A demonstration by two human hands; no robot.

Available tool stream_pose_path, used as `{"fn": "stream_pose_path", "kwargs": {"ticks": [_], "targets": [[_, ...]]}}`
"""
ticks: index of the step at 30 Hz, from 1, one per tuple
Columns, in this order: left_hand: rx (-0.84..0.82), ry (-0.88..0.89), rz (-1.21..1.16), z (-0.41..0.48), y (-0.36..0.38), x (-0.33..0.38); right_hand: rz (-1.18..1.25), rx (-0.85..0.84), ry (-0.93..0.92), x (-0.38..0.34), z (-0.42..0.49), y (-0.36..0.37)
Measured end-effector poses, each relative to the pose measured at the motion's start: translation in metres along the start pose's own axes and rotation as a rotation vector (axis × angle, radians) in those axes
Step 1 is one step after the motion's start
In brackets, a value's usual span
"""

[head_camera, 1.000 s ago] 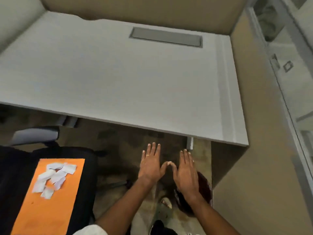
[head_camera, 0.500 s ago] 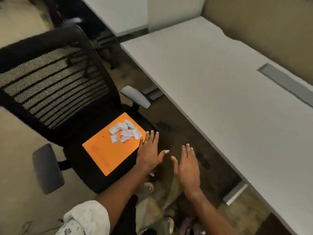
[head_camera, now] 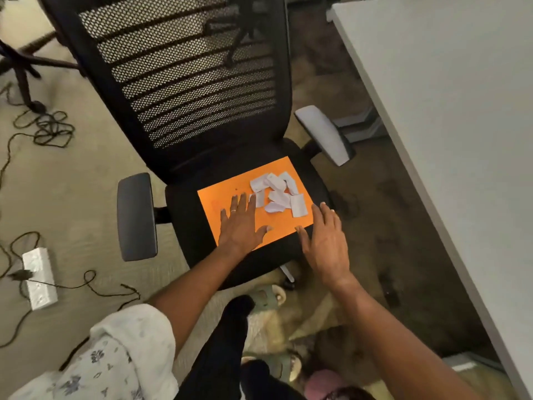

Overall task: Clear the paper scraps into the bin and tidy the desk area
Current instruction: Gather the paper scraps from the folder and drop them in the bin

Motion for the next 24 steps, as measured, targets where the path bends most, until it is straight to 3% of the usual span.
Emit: {"fn": "stream_pose_path", "kwargs": {"ticks": [12, 24], "targets": [[-0.125, 0.076, -0.082, 0.106, 0.021, -0.007, -0.02, -0.295, 0.066, 0.012, 0.1, 0.091], [-0.35, 0.456, 0.364, 0.193, 0.028, -0.021, 0.004, -0.128, 0.235, -0.042, 0.132, 0.158]]}}
Point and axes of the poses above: each hand's wrist, its own z-axis towards the middle knuckle, its own y-axis out of the palm, x = y × z, the point moved 1 cm from there along z, towards the middle knuckle, and after that the axes turned 4 degrees about -z, right-handed, at the moved point
